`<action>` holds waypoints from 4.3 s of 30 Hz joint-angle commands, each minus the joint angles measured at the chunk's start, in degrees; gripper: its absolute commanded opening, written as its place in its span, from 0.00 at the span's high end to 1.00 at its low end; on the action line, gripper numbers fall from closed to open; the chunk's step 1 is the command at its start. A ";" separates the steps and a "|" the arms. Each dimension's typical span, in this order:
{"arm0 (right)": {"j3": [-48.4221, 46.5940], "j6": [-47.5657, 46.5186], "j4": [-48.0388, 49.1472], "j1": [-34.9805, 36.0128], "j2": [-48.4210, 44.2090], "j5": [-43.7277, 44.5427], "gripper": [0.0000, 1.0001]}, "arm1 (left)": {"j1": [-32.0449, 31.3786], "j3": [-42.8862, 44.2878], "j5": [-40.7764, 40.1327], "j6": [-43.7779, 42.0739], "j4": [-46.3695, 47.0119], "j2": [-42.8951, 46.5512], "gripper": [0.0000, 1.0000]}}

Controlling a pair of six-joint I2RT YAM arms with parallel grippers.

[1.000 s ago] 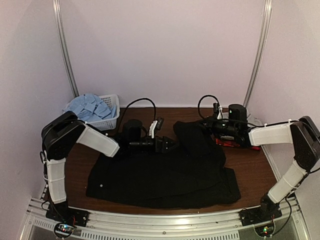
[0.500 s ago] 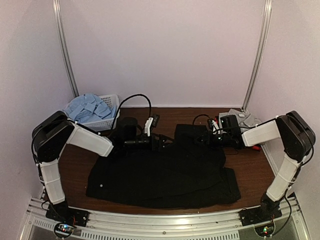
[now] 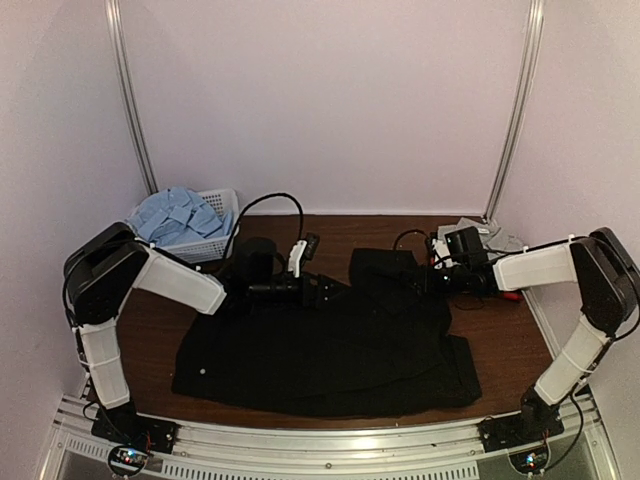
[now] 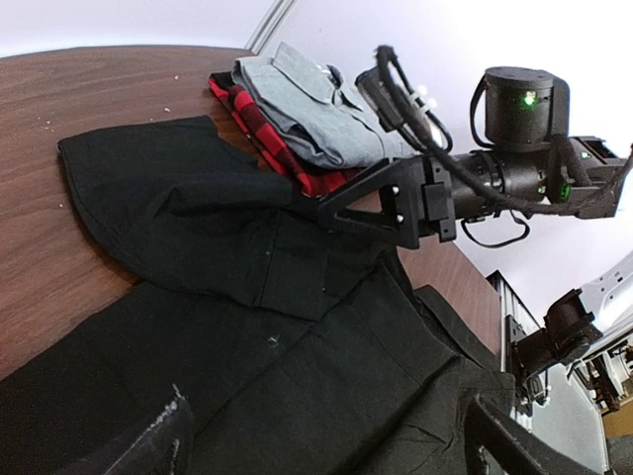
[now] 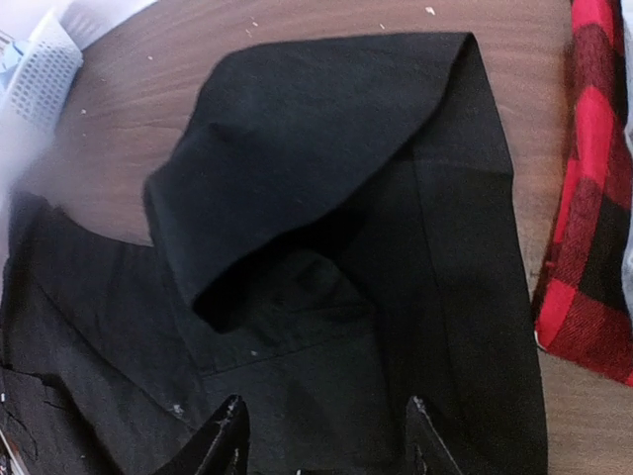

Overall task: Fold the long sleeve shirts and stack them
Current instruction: Pass from the right arm to the left, then adjust the sleeve at the center of the board.

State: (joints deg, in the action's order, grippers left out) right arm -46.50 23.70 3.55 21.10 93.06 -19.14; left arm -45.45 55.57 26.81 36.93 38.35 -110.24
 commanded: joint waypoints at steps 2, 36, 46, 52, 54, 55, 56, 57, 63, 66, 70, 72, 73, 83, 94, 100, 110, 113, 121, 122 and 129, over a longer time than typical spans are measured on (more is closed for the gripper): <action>-2.11 -0.61 -2.57 -0.36 3.86 3.50 0.46 | -0.04 -0.63 -0.74 -2.07 -0.70 2.73 0.03; 3.57 25.39 21.13 5.57 -8.60 -14.28 1.00 | -0.03 -4.76 1.60 10.02 9.53 2.88 0.02; 0.10 33.12 18.83 10.89 -8.92 -10.62 1.00 | -1.84 -2.17 -7.31 -4.38 -0.38 6.75 0.02; -0.68 34.33 18.01 11.13 -8.25 -11.58 1.00 | -5.60 0.99 -19.91 -22.40 -12.38 10.29 0.03; 0.79 36.22 20.07 11.24 -9.02 -11.35 1.00 | -6.42 0.71 -20.54 -26.08 -11.75 10.98 0.05; 1.73 37.32 21.11 11.24 -9.45 -11.23 1.00 | -6.86 0.31 -20.54 -28.24 -10.92 11.38 0.06; 2.32 38.26 21.64 11.38 -9.88 -11.05 1.00 | -7.35 -0.08 -20.71 -30.39 -10.13 11.70 0.06; 2.71 38.82 21.75 11.41 -10.17 -10.84 1.00 | -7.87 -0.39 -20.56 -33.79 -9.46 12.01 0.06; 2.82 40.31 20.49 12.26 -11.32 -10.33 1.00 | -11.11 1.26 -26.76 -50.26 -12.36 11.59 0.06; 3.27 41.27 20.55 12.79 -11.89 -9.94 1.00 | -12.39 3.41 -30.94 -56.25 -13.39 9.98 0.06; 4.23 42.61 21.72 12.89 -12.53 -9.65 1.00 | -13.11 5.03 -33.17 -59.97 -11.48 7.38 0.06; 4.69 43.14 22.46 12.96 -12.55 -9.66 1.00 | -13.42 6.79 -34.15 -61.09 -10.99 5.47 0.07; 4.93 43.44 22.90 13.09 -12.55 -9.69 1.00 | -13.52 7.89 -34.47 -61.69 -11.09 4.44 0.09; 7.39 44.58 24.35 13.35 -13.37 -8.98 1.00 | -14.23 14.55 -36.36 -64.56 -9.08 -2.07 0.43; 10.04 42.62 22.34 13.34 -16.41 -7.97 0.82 | -14.18 16.63 -30.26 -65.40 -16.45 -1.73 1.00; 9.72 33.98 8.91 12.60 -23.53 -3.32 0.52 | -14.13 14.86 -26.92 -65.14 -25.46 5.35 1.00; 1.42 20.31 -10.38 6.52 -28.79 4.90 0.36 | -14.14 12.41 -20.09 -65.14 -47.57 18.22 1.00; 0.15 18.56 -10.19 6.10 -26.51 4.59 0.36 | -13.95 8.50 -23.71 -66.20 -48.48 21.47 1.00; -0.81 15.18 -8.68 5.63 -18.50 4.11 0.36 | -10.11 -2.22 -30.17 -66.54 -46.14 30.13 1.00; -1.05 14.87 -8.43 5.53 -17.49 3.92 0.36 | -9.66 -3.75 -31.14 -66.67 -44.91 31.23 1.00; -1.95 14.00 -5.74 5.44 -12.37 1.09 0.36 | -4.95 -11.24 -35.18 -68.02 -35.39 36.44 1.00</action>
State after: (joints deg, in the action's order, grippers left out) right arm -46.63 39.18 -4.62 26.96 79.33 -16.56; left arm -52.62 46.61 -5.19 -29.78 -5.54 -76.20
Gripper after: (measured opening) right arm 0.643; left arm 0.027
